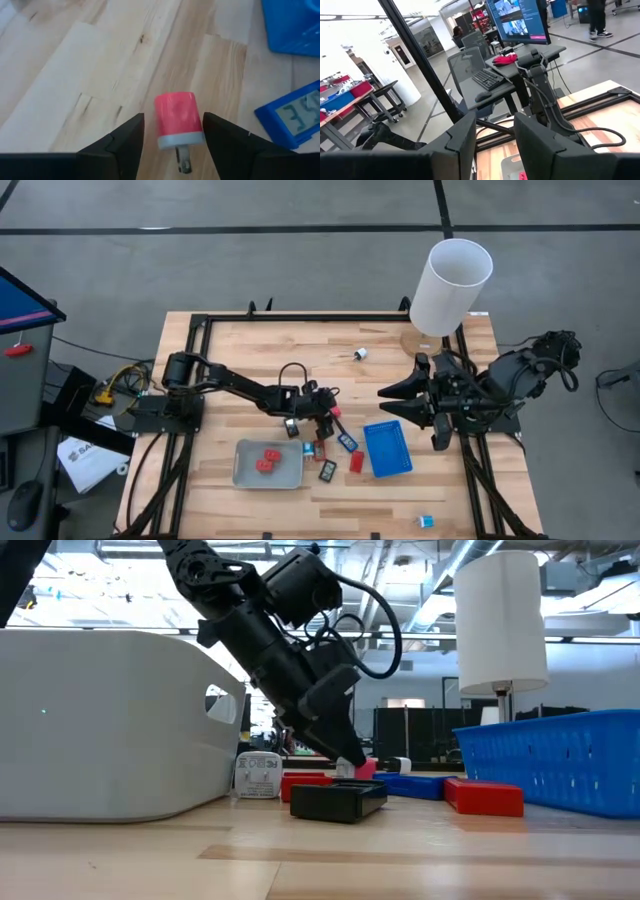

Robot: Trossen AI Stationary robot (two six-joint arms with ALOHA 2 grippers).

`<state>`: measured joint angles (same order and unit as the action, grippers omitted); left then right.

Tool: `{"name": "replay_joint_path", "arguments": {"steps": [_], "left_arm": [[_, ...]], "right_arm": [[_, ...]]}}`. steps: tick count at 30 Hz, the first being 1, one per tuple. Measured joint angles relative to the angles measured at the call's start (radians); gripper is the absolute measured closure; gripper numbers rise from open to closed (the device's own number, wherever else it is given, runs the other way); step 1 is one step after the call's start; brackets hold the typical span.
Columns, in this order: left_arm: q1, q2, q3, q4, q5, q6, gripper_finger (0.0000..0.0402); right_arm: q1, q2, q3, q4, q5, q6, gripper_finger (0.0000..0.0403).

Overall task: Pick & Place Office items
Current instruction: Put the pink charger adapter into the gray bin

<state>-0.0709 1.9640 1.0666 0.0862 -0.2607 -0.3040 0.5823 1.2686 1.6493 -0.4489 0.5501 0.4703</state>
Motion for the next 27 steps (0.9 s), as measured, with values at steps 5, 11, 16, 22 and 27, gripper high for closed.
{"name": "replay_joint_path", "arguments": {"steps": [5, 11, 16, 22, 27], "left_arm": [[0.0, 0.038, -0.002, 0.011, 0.048, -0.032, 0.0236], [-0.008, 0.049, 0.0, 0.021, 0.035, -0.069, 0.0265], [0.005, 0.024, -0.003, 0.017, 0.038, -0.071, 0.0269], [0.003, -0.054, -0.004, 0.039, 0.036, -0.075, 0.0272], [-0.002, -0.227, -0.002, 0.002, 0.032, -0.092, 0.0272]], "right_arm": [[0.012, 0.0, 0.0, 0.025, -0.002, -0.018, 0.0275], [0.03, 0.0, 0.0, 0.044, 0.001, -0.028, 0.0275], [0.04, 0.0, 0.0, 0.055, 0.008, -0.028, 0.0275], [0.052, 0.0, 0.0, 0.073, 0.011, -0.055, 0.0275], [0.061, 0.0, 0.0, 0.082, 0.028, -0.093, 0.0275]]}}
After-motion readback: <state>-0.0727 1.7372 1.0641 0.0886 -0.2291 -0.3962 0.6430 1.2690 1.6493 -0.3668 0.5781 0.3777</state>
